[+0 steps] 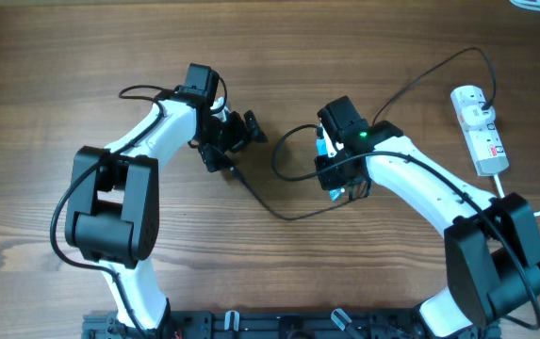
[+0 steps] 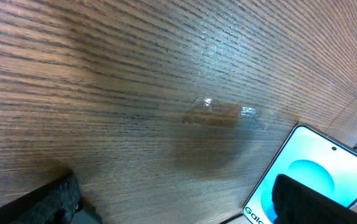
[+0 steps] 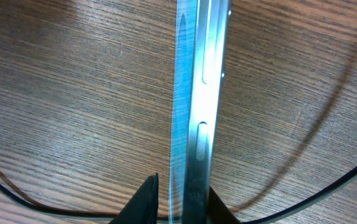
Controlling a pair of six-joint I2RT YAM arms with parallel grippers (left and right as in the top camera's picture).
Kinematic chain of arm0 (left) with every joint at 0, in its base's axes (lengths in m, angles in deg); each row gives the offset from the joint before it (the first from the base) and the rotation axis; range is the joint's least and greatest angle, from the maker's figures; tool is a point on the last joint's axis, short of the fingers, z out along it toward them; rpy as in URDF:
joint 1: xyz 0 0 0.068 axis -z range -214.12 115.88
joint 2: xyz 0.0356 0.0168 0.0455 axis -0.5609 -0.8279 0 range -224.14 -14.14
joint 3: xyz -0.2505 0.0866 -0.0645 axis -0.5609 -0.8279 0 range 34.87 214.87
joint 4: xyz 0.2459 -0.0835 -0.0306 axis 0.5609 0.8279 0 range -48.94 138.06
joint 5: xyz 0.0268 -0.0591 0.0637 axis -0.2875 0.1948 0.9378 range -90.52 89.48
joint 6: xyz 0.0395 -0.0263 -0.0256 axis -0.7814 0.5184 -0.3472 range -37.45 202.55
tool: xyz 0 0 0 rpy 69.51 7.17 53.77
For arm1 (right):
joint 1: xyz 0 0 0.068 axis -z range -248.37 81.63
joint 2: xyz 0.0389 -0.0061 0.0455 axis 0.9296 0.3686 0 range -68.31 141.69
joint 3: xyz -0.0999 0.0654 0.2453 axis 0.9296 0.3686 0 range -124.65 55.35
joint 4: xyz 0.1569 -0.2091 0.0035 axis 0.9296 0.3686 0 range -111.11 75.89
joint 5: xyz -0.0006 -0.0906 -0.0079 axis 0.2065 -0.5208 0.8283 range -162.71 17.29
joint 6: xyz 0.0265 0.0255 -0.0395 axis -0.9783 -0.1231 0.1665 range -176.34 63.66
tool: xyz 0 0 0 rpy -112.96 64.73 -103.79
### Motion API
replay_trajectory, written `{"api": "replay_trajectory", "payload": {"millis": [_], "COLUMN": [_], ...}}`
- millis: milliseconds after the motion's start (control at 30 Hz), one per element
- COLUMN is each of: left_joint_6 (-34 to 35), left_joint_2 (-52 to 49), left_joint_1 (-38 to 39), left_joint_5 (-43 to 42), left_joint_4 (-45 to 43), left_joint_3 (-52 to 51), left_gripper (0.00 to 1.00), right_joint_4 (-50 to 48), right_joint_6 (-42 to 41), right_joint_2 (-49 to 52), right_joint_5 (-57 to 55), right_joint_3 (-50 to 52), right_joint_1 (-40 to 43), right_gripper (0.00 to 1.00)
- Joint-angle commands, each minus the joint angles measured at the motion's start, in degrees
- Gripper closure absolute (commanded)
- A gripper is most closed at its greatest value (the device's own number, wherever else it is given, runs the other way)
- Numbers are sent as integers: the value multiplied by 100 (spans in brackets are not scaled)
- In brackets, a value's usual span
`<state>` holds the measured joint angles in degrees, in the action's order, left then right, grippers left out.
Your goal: Plug charger to phone and switch on socket
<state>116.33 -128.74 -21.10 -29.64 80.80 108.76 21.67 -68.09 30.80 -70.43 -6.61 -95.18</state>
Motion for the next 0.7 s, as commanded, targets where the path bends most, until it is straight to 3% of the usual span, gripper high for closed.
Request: {"api": "replay_trajectory", "payload": {"millis": [0,67,133,400,533,667], "left_joint_6": [-28,-28,-28,-31,-28,-28], "left_joint_2": [-111,-111,-111,-111,-111,-111], "left_joint_1": [-39,-39,-39,-39,-39,-39], "left_joint_5": [522,522,522,522,522,522], "left_joint_4": [-57,-57,-57,-57,-59,-114], "left_joint_3": [-70,-70,-70,-70,-70,-70], "left_gripper": [0,0,0,0,0,0], "right_joint_4": [28,48,35,-42,-31,-11], "right_joint_6": [-33,-33,-33,13,420,422], "right_joint_2": [-11,-11,-11,-76,-79,-76], "right_joint_5": [-94,-94,-85,2035,3451,4030], "right_joint_3": [55,55,55,-529,-529,-529], "right_joint_1": [-2,-2,-2,531,723,778], "right_gripper": [79,81,96,96,96,96]}}
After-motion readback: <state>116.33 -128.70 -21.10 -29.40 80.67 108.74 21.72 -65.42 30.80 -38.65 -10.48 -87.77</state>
